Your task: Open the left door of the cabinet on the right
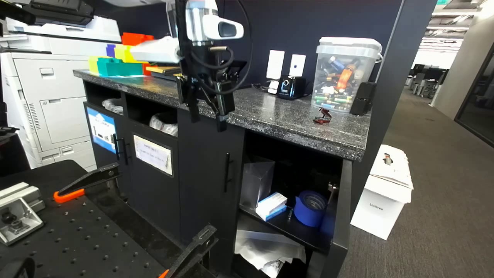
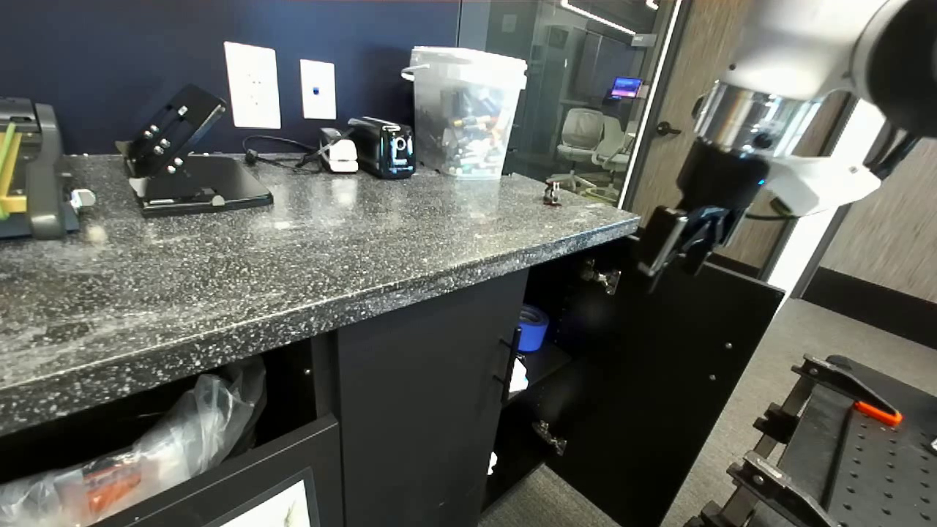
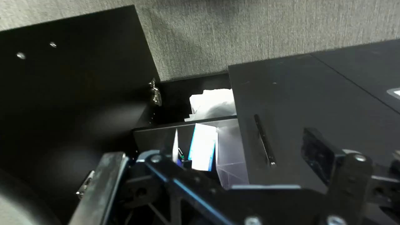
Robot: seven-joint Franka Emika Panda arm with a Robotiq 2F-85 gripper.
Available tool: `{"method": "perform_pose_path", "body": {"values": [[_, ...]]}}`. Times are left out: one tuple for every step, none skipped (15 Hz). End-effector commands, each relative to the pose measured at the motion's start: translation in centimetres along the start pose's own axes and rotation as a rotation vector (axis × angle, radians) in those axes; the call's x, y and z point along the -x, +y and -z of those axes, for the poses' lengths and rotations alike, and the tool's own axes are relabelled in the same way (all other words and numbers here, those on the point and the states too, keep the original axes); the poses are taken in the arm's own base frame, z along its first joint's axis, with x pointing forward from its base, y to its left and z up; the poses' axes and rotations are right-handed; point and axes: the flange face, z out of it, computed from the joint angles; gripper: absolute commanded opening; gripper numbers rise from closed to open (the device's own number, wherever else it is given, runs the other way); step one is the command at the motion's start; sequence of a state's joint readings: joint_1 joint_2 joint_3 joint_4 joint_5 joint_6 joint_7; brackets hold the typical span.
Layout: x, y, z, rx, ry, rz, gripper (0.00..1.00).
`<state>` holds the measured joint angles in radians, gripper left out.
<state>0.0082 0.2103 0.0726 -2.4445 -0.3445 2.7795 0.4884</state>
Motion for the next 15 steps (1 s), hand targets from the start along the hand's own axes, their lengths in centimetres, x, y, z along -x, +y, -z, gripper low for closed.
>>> {"method": "perform_pose_path", "body": {"values": [[-3.9,-3.7,-6.1,-0.007,0.074,-0.036,1.00],[-4.5,-4.6,-7.9,0.009,0.095,-0.034,1.00],[-5.1,-5.6,-9.7,0.023,0.118,-0.031,1.00],[-5.5,-6.5,-11.5,0.038,0.140,-0.030,1.00],[-5.8,-7.4,-13.5,0.052,0.152,-0.030,1.00],[-6.0,-8.4,-15.5,0.064,0.166,-0.030,1.00],[-5.9,-9.4,-17.4,0.073,0.173,-0.030,1.00],[-5.8,-10.3,-18.8,0.082,0.188,-0.031,1.00],[-5.9,-11.2,-19.9,0.093,0.203,-0.027,1.00],[-5.9,-11.9,-20.9,0.098,0.216,-0.035,1.00],[-5.8,-12.4,-21.7,0.103,0.229,-0.044,1.00],[-5.9,-12.8,-22.1,0.111,0.258,-0.057,1.00],[-6.2,-12.9,-22.2,0.118,0.291,-0.078,1.00],[-6.4,-12.9,-22.3,0.123,0.314,-0.094,1.00],[-6.7,-12.6,-22.6,0.130,0.332,-0.109,1.00]]}}
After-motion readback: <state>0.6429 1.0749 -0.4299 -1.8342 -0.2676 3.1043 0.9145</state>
